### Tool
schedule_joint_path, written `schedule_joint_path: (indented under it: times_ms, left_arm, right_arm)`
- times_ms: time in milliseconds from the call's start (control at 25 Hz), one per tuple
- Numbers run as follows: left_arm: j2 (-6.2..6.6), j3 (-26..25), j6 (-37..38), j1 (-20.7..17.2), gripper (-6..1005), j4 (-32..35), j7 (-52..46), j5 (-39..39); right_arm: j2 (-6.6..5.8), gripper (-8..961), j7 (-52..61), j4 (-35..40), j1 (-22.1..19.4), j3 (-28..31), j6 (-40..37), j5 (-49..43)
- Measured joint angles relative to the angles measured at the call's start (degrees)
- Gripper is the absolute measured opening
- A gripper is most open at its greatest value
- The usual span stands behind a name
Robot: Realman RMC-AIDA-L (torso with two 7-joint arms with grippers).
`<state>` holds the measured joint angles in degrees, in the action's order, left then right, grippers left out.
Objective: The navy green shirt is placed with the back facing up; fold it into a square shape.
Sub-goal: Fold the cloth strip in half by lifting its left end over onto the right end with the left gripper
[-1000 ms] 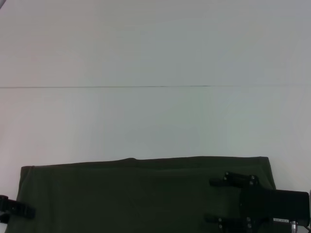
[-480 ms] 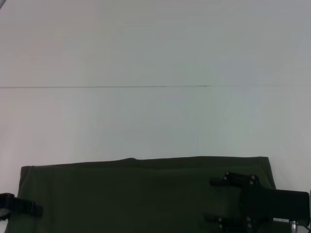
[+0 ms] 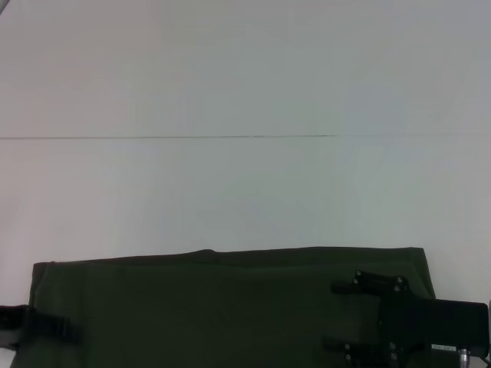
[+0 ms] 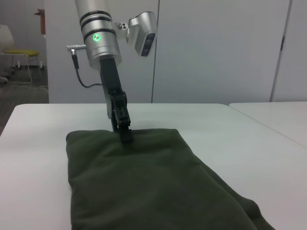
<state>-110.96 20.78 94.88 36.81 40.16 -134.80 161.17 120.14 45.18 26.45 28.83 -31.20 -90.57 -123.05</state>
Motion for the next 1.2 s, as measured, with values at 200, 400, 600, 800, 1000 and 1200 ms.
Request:
schedule_joint_path:
  times_ms: [200, 400, 600, 800, 1000, 1200]
  left_arm:
    - [0.06, 0.0, 0.5, 0.2, 786, -0.6, 0.0, -1.2]
    - [0.06, 0.1, 0.6, 0.4, 785, -0.9, 0.0, -1.2]
    - [0.05, 0.4, 0.7, 0.4, 785, -1.0, 0.2, -0.9]
    - [-0.18, 1.3, 1.7, 0.4, 693, 0.0, 0.6, -1.4]
    - [-0.54, 3.2, 1.3, 0.6, 506, 0.4, 0.7, -1.9]
    - [-0.57, 3.3, 0.9, 0.8, 337, 0.4, 0.4, -1.8]
  right_arm:
    - [0.0, 820, 0.0, 0.0, 0.0, 0.0, 0.0, 0.0]
    - [0.0, 820, 0.0, 0.0, 0.0, 0.0, -0.1, 0.0]
    - [0.0, 820, 0.0, 0.0, 0.0, 0.0, -0.2, 0.0]
    - [0.0, 820, 0.0, 0.0, 0.0, 0.0, -0.4, 0.1]
    - [-0.06, 820, 0.1, 0.0, -0.1, 0.0, -0.5, 0.7]
    - [-0.09, 820, 0.1, 0.0, -0.2, 0.0, -0.5, 0.8]
